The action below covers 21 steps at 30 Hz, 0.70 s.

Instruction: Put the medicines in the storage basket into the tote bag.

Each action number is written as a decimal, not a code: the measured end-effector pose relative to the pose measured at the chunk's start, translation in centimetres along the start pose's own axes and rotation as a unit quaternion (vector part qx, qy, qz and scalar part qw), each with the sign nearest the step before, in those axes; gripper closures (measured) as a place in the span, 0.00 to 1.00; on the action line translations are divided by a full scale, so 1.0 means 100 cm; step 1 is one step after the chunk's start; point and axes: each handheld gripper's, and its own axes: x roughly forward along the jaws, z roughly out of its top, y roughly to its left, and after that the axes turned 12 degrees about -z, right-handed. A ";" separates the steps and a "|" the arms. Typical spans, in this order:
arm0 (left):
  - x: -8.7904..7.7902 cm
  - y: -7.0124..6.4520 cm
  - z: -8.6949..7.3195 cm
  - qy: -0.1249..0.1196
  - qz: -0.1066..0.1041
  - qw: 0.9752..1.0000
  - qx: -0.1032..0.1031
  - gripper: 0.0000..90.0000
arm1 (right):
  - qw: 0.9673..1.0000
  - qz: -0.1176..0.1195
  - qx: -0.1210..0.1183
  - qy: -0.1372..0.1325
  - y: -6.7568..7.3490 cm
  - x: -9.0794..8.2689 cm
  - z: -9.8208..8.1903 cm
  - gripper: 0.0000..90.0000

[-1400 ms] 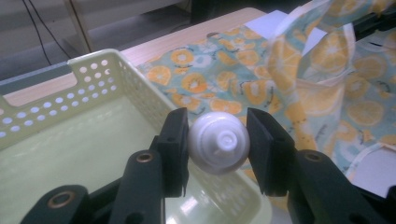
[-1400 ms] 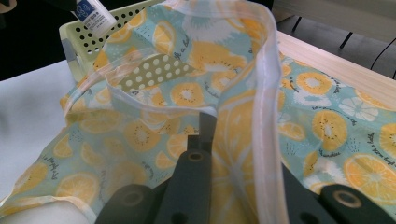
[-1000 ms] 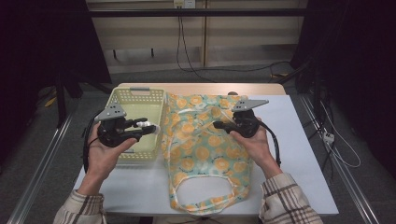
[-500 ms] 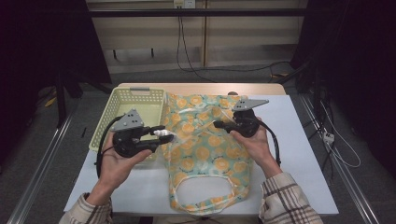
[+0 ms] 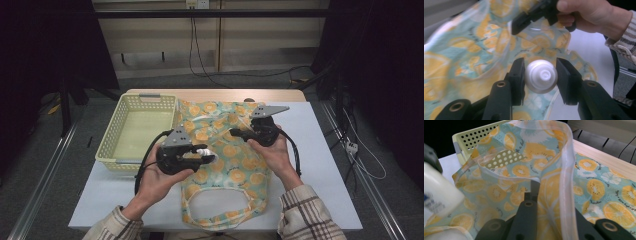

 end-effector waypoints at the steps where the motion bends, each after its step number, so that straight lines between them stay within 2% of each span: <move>1: 0.005 0.000 0.000 0.003 0.001 1.000 -0.001 0.67 | 1.000 -0.001 0.000 0.000 0.000 0.000 0.000 1.00; 6: 0.028 0.010 -0.001 0.012 -0.001 1.000 -0.008 0.67 | 1.000 -0.001 0.001 0.000 0.000 -0.001 0.000 1.00; 8: 0.036 0.016 -0.002 0.025 0.007 1.000 -0.012 0.67 | 1.000 -0.001 0.002 0.000 0.000 0.000 0.000 1.00; 10: 0.043 0.020 -0.005 0.029 0.008 0.999 -0.022 0.67 | 1.000 -0.001 0.002 0.001 0.001 0.001 -0.001 1.00; 12: 0.050 0.022 -0.007 0.038 0.010 0.999 -0.016 0.67 | 1.000 0.000 0.001 0.001 0.001 0.002 0.000 1.00; 13: 0.054 0.021 -0.007 0.047 0.025 0.998 -0.013 0.67 | 1.000 0.000 0.001 0.001 0.001 0.001 0.000 1.00; 14: 0.057 0.023 -0.009 0.051 0.014 0.999 -0.012 0.67 | 1.000 0.000 0.002 0.000 0.000 0.001 0.000 1.00; 15: 0.061 0.024 -0.010 0.050 0.015 0.998 -0.020 0.67 | 1.000 0.000 0.002 0.000 0.000 0.000 0.000 1.00; 19: 0.071 0.032 -0.012 0.061 0.025 0.998 -0.012 0.67 | 1.000 -0.001 0.002 -0.002 -0.001 -0.001 0.000 1.00; 21: 0.074 0.038 -0.014 0.061 0.026 0.997 -0.026 0.67 | 1.000 -0.002 0.003 -0.003 -0.001 -0.001 0.000 1.00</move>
